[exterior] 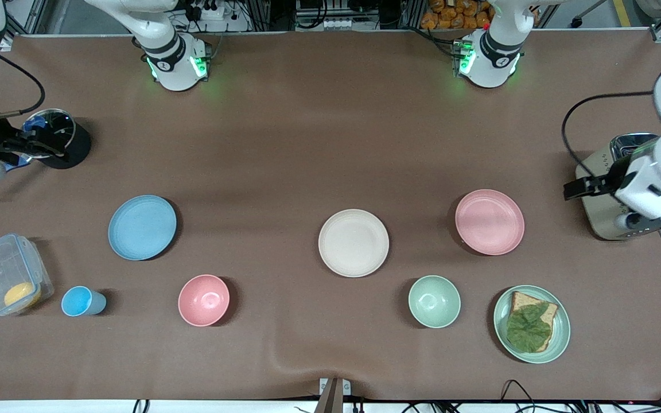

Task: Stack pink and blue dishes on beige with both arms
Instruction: 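Reach the left gripper to the pink plate while the right gripper reaches the blue plate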

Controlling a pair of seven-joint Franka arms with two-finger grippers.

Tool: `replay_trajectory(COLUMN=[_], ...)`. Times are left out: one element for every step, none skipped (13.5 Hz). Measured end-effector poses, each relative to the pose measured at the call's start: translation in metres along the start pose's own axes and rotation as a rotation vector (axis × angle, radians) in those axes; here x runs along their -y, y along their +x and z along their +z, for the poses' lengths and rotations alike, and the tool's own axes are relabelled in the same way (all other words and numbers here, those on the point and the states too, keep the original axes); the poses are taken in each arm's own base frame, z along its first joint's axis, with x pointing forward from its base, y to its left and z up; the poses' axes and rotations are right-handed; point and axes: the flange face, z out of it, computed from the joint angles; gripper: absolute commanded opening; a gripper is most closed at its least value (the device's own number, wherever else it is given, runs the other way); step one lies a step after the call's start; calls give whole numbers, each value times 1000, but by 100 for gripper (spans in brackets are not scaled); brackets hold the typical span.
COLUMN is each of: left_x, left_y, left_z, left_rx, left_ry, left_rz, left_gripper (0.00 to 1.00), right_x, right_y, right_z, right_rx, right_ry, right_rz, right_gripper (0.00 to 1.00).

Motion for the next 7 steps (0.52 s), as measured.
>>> replay_trajectory(left_x=[-2,-4,-8,-10,-12,-12,-10], left_y=[-1,-3,-6,-10,-16,-22,-30], left_z=[24,46,69,92,117,141,164], left_rx=[0,1,-3,-13,-25,-38,-49], left_ry=[0,-1,-2,-5,-8,-13,-17], left_rz=[-19,-37,-54,-68,-78,-83,-88], left_gripper=[100,100,100,100,100,100,100], right_x=[-1,-4,-11,-21,-34,-47,-58], right_y=[2,5,10,16,23,31,38], right_z=[7,16,27,41,60,81,104], right_rx=[8,19,32,47,65,81,91], right_ry=[1,3,6,11,18,25,31], right_rz=[2,6,16,31,45,57,71], right_gripper=[100,100,100,100,100,100,100])
